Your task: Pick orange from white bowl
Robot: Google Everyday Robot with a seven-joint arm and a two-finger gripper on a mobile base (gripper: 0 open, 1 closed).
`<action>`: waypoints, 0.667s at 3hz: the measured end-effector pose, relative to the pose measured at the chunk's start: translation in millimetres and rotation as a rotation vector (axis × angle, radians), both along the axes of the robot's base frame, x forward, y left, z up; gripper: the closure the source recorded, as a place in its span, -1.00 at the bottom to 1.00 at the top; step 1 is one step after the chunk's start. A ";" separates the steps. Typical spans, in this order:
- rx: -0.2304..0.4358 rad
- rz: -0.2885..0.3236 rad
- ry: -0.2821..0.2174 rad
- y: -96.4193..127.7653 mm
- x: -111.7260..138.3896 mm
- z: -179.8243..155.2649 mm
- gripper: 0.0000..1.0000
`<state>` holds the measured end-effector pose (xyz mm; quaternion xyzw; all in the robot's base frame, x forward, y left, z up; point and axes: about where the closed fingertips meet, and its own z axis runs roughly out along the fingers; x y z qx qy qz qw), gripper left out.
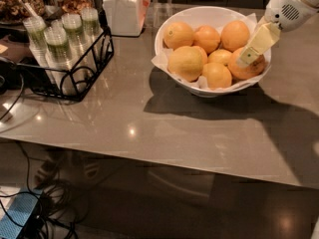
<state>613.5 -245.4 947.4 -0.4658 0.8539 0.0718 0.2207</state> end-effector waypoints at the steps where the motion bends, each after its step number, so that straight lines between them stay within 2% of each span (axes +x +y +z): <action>1: -0.002 0.040 0.052 14.3 -2.2 -14.3 -0.66; 2: -0.004 0.074 0.074 25.1 -4.1 -18.8 -0.64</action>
Offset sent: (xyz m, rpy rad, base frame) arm -0.0197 0.0466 -0.0282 -0.0181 0.1511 0.1577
